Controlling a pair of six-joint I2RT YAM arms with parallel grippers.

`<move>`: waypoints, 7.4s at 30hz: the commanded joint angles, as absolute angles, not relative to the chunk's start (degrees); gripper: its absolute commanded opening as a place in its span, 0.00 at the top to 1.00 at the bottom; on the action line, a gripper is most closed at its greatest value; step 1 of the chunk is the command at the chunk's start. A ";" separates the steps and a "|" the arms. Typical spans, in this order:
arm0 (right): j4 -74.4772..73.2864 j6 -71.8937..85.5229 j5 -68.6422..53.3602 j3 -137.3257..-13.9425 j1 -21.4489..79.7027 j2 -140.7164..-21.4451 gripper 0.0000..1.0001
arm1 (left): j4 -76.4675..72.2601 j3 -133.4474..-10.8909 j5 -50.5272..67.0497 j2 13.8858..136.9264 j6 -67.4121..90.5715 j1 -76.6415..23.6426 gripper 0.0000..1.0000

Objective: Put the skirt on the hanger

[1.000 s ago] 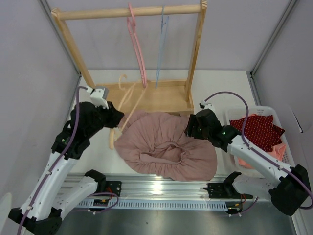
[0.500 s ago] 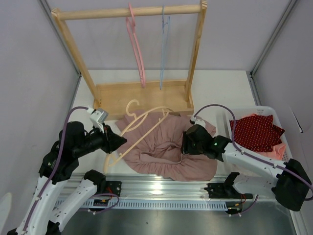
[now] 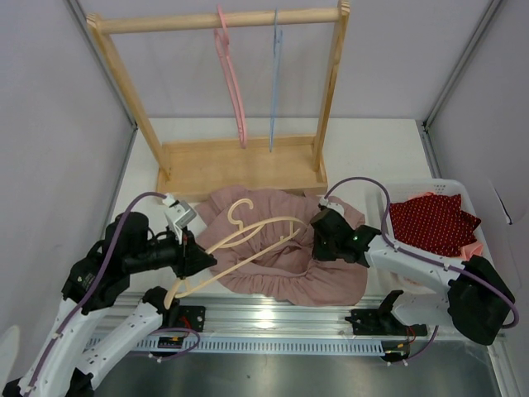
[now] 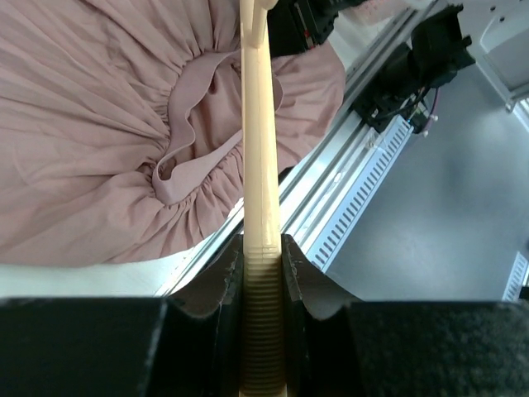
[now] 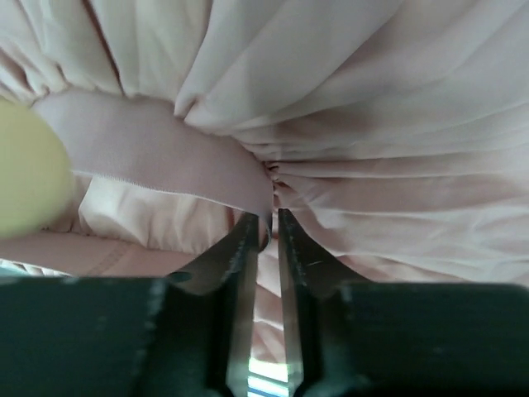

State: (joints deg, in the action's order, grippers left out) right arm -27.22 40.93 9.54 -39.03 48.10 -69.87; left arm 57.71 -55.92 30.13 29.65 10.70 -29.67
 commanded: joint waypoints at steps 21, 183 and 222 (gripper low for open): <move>-27.95 38.14 9.67 -43.86 43.33 -66.97 0.85 | 59.85 -60.38 26.02 39.28 8.88 -36.21 1.00; -29.89 31.82 22.33 -58.27 57.57 -66.53 0.45 | 4.04 -41.04 27.16 70.22 26.10 -48.07 1.00; -19.43 27.69 32.26 -46.32 56.51 -63.46 1.00 | 11.33 -43.59 17.67 65.93 26.98 -49.39 0.73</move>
